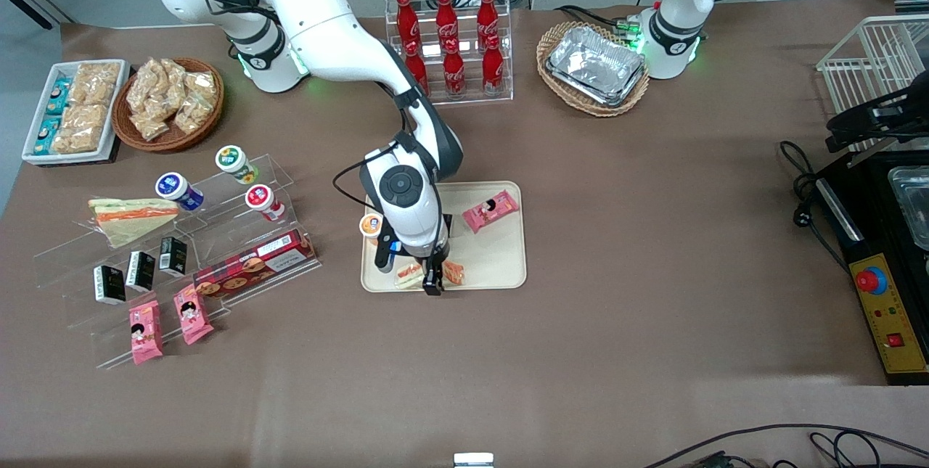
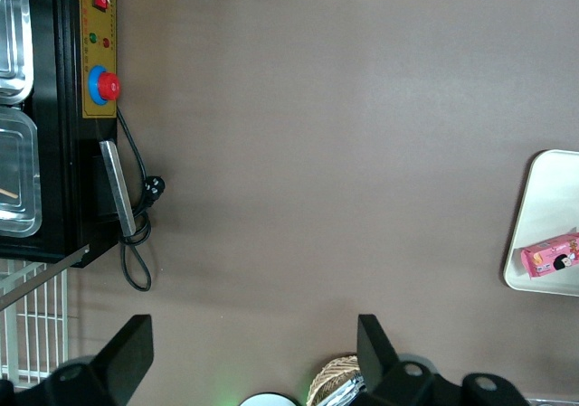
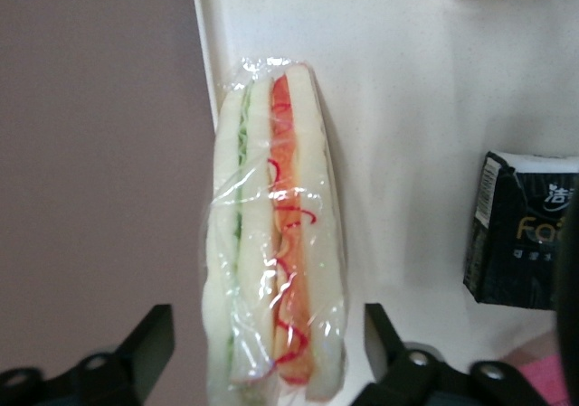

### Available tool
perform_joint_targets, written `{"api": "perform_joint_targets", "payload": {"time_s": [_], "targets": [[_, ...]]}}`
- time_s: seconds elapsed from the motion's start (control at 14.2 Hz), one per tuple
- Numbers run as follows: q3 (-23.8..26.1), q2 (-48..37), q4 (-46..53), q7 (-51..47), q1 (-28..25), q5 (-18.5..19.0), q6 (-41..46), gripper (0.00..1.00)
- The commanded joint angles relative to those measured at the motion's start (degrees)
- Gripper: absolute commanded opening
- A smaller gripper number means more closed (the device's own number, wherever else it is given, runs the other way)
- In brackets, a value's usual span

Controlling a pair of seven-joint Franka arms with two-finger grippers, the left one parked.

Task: Place sandwich on tray

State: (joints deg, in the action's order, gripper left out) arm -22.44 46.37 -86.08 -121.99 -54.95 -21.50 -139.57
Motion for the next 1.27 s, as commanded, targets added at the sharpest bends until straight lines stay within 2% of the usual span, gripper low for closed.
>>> {"api": "perform_joint_targets", "payload": {"time_s": [0.0,0.21,0.42,0.56,0.77,0.84,0.91,1.06,1.2], "targets": [[-0.68,-2.76,0.91,-0.18,0.2,-1.53,5.09,1.0],[-0.77,-7.67,0.56,0.78,2.29,-1.01,10.61,1.0],[-0.76,-12.43,0.56,5.79,4.85,-1.09,18.79,1.0],[-0.85,-14.8,0.64,8.5,6.96,0.13,23.8,1.0],[-0.94,-16.83,0.56,12.47,8.72,0.49,24.43,1.0],[-1.29,-17.53,0.56,14.39,9.24,2.06,24.43,1.0],[-1.99,-18.15,0.56,18.33,9.34,4.25,24.43,1.0],[-2.08,-19.55,0.29,30.08,11.08,4.45,26.53,1.0],[-2.0,-21.05,0.38,46.49,13.2,4.27,32.32,1.0]]}}
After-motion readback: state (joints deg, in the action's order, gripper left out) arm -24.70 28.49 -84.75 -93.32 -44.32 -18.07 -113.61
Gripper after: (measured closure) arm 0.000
